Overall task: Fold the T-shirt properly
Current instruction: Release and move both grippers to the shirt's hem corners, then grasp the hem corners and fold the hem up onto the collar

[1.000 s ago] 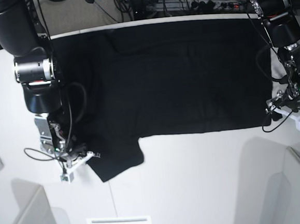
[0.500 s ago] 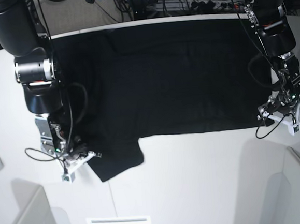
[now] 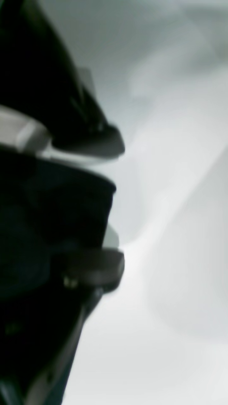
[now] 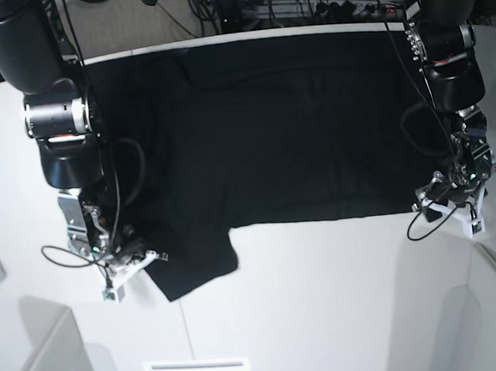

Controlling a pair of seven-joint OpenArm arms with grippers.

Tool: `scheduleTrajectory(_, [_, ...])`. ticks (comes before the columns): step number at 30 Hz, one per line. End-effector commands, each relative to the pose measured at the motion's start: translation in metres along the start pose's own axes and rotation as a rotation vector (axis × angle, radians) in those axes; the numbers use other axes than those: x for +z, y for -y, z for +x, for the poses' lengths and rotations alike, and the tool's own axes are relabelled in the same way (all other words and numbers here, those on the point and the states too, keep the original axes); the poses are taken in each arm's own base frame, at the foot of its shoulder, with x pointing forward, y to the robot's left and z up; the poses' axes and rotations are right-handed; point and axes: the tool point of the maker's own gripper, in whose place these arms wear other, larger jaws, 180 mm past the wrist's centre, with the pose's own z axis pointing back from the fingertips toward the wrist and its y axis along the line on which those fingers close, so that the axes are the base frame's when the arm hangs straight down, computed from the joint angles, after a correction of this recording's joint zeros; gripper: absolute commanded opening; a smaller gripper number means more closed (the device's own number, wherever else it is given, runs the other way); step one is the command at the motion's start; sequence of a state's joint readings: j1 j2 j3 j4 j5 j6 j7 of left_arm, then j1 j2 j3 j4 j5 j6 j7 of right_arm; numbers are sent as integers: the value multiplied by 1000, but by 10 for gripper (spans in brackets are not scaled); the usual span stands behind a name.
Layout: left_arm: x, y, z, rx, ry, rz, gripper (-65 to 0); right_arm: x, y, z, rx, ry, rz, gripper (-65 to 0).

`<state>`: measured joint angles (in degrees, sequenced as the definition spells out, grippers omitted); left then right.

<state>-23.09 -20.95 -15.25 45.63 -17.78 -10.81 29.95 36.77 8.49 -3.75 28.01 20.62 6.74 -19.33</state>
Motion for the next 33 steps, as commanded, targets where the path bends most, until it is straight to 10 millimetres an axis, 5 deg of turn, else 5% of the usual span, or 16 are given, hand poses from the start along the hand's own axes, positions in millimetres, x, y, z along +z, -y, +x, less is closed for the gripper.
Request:
scheduleTrajectory(1, [2,-1,5,-3,-4,-4,-342,2,-1,8,8,-9,3,-650])
scheduleTrajectory(5, [0,8,2,1,-9,-19,-632,2,-1,6,7,-7,3,-650])
scheduleTrajectory(6, [0,9,4,-3,-3,-21,-650,2,-1,7,8,-6,3,-650])
scheduleTrajectory(13, [2,12,11,-2,17,-28,-650,15,-9,27,31,70,22,-650])
scheduleTrajectory(24, [35,22,35,-102,92,-46,-650,47,-24,46,61,187,26,-650])
scheduleTrajectory(33, [66,27,35,-170,139,-50,-650,66,-30,38,68,210,24,-650])
